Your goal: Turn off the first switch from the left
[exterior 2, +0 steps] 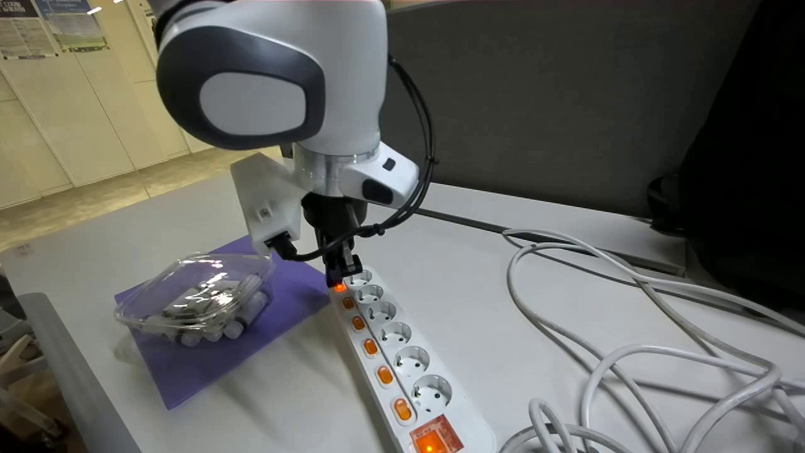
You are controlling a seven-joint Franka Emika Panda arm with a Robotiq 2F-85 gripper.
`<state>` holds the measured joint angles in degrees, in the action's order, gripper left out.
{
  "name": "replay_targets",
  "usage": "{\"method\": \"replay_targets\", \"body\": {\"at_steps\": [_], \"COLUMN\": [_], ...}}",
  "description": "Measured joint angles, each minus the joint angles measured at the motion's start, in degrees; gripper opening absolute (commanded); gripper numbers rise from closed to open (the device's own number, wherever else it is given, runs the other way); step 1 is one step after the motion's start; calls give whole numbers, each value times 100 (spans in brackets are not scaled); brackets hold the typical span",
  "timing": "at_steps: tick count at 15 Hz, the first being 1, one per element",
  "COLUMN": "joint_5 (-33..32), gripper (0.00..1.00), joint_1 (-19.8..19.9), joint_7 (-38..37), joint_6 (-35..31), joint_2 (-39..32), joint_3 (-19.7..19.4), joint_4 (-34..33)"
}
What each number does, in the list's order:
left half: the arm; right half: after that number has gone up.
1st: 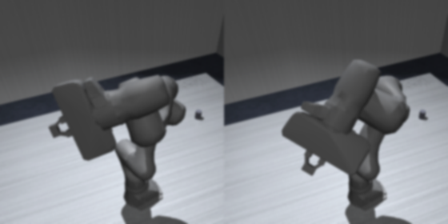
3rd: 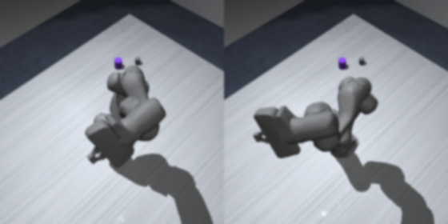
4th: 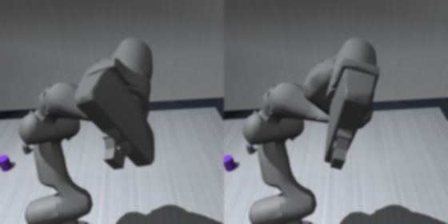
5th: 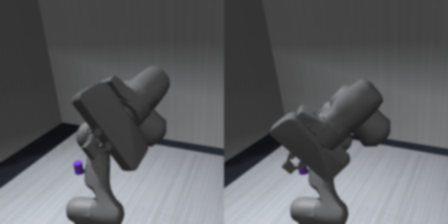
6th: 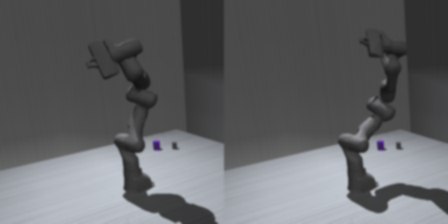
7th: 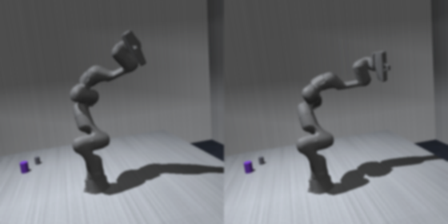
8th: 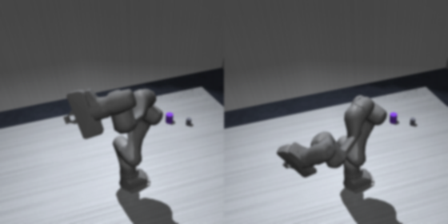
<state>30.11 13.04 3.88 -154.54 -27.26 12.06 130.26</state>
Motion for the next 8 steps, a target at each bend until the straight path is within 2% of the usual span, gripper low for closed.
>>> {"method": "replay_targets", "body": {"at_steps": [3, 5, 8], "joint_5": [712, 1079, 1272], "gripper": [0, 0, 0], "joint_1": [269, 281, 175], "joint_7": [118, 117, 84], "joint_6": [545, 886, 1357], "joint_2": [-134, -213, -316], "joint_3": [6, -118, -376], "joint_4": [-242, -387, -599]}}
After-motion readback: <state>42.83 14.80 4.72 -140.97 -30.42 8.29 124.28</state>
